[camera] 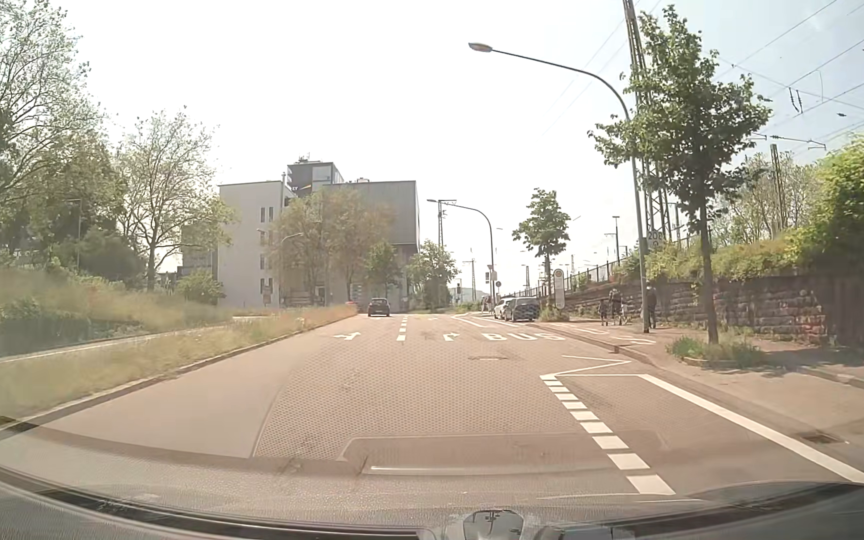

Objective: Follow the waypoints while adhering to traffic rules and regulations

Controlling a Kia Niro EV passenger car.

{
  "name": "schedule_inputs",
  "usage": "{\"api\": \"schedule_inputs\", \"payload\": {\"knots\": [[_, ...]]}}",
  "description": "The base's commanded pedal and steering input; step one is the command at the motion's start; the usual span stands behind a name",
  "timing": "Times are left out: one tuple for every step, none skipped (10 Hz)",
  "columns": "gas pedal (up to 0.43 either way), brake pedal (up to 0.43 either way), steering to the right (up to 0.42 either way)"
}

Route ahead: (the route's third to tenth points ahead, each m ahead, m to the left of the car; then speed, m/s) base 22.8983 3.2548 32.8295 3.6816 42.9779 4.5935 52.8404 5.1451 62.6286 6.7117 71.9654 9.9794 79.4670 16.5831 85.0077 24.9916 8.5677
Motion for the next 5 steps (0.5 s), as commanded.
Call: {"api": "schedule_inputs", "payload": {"knots": [[0.138, 0.0, -0.001], [0.138, 0.0, -0.001], [0.138, 0.0, -0.002], [0.138, 0.0, -0.002], [0.138, 0.0, -0.004]]}}
